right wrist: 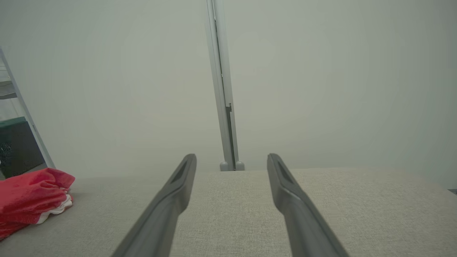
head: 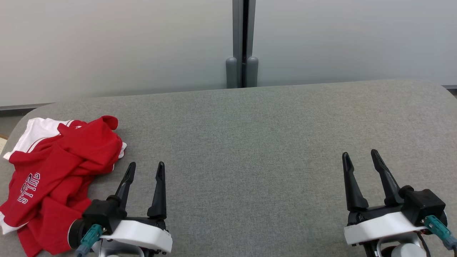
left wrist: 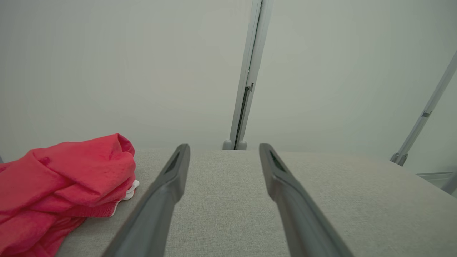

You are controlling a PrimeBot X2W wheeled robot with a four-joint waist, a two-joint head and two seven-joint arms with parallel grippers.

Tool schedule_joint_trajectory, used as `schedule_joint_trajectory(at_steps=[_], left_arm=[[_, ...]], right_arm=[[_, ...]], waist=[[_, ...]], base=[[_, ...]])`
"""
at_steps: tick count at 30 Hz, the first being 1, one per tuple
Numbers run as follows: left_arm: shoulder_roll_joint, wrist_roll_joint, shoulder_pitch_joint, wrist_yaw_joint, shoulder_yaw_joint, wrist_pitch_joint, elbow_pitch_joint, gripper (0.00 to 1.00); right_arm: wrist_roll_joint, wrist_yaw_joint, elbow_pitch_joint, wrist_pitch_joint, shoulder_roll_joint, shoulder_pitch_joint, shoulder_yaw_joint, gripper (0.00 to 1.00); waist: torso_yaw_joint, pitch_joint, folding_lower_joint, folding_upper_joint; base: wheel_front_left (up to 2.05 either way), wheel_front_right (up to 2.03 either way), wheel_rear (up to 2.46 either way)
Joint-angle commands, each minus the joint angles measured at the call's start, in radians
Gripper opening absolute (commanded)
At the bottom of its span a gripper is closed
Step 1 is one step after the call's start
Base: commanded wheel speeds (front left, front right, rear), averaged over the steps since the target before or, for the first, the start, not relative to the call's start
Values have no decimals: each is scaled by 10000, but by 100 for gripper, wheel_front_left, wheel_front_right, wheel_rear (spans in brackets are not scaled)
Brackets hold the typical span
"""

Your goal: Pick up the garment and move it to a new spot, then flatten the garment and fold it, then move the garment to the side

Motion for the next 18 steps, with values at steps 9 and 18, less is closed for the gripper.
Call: schedule_joint_trajectory(at_steps=[9,18], left_arm=[[-227,-780,178,-818,690,-253,74,100],[-245,-1118,329,-1039,587,-441,813,100]], right_arm=[[1375,0,151,-279,-8,137,96,100],[1845,0,761,-457,-13,85,273,100]], waist=[[48,-26,0,-1],[38,-104,0,-1]], base=[[0,0,0],[0,0,0]])
